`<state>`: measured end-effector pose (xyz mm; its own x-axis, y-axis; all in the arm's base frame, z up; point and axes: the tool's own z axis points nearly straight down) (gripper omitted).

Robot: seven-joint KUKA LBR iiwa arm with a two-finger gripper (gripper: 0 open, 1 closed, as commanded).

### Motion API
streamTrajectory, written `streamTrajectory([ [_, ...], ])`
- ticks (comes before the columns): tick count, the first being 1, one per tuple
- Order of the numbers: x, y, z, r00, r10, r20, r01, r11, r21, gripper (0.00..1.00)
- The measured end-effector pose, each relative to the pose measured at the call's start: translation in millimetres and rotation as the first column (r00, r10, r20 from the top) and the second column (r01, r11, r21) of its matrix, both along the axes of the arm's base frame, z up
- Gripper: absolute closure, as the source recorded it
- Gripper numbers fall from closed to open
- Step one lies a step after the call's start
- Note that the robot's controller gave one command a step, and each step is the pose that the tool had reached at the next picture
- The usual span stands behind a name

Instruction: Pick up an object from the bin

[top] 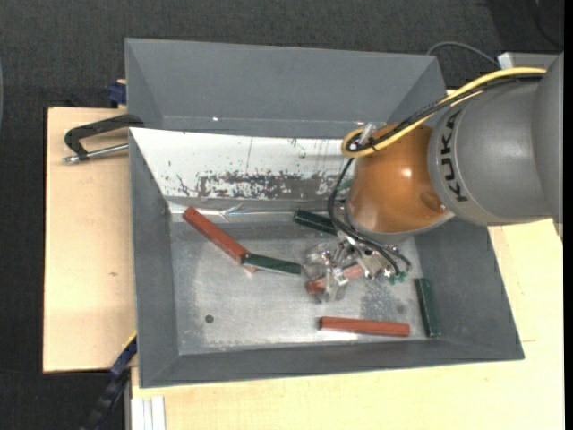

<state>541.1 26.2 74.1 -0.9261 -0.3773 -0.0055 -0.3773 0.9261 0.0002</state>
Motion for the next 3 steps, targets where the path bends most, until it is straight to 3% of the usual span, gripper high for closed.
streamTrajectory([
  [1, 1.1, 0.0, 0.4, 1.0, 0.0, -0.002, 0.0, 1.0, 0.0, 1.0],
  [2, 29.7, 2.5, 3.6, 1.0, 0.002, 0.005, -0.002, 1.0, 0.0, 1.0],
  [3, 40.1, -24.3, 18.8, 1.0, 0.007, 0.0, -0.007, 1.0, 0.001, 1.0],
])
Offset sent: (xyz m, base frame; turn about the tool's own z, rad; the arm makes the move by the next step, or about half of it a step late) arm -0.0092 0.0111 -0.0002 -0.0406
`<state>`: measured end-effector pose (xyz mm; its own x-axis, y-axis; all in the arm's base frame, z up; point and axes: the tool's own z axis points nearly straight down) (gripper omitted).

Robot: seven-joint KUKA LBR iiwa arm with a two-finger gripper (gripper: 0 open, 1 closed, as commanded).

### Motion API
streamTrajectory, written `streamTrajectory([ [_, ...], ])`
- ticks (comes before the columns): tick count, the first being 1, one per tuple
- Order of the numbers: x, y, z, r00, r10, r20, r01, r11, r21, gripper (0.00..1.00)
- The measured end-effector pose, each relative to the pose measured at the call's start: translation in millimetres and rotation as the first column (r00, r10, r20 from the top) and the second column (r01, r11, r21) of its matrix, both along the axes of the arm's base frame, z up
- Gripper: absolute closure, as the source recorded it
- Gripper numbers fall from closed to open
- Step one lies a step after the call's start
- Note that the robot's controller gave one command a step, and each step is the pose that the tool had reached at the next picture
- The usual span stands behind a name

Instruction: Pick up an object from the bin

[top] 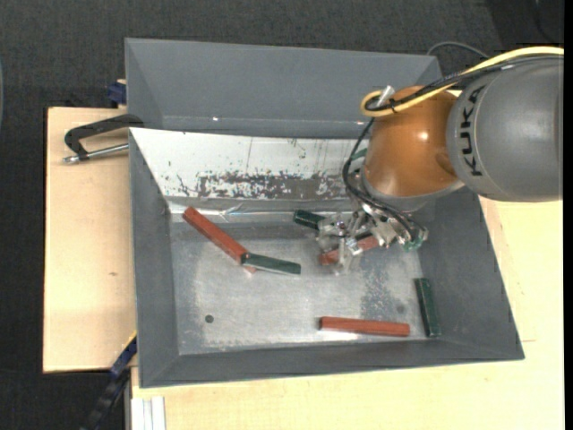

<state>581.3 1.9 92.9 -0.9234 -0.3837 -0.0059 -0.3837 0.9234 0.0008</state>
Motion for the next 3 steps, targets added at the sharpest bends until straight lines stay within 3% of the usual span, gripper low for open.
streamTrajectory([
  [1, -7.3, 29.4, 105.8, 0.999, -0.039, 0.0, 0.039, 0.999, -0.001, 1.0],
  [2, -7.3, 29.3, 105.8, 0.999, -0.039, 0.0, 0.039, 0.999, -0.001, 1.0],
  [3, -11.9, 24.5, 132.8, 0.999, 0.041, -0.004, -0.041, 0.999, -0.001, 1.0],
])
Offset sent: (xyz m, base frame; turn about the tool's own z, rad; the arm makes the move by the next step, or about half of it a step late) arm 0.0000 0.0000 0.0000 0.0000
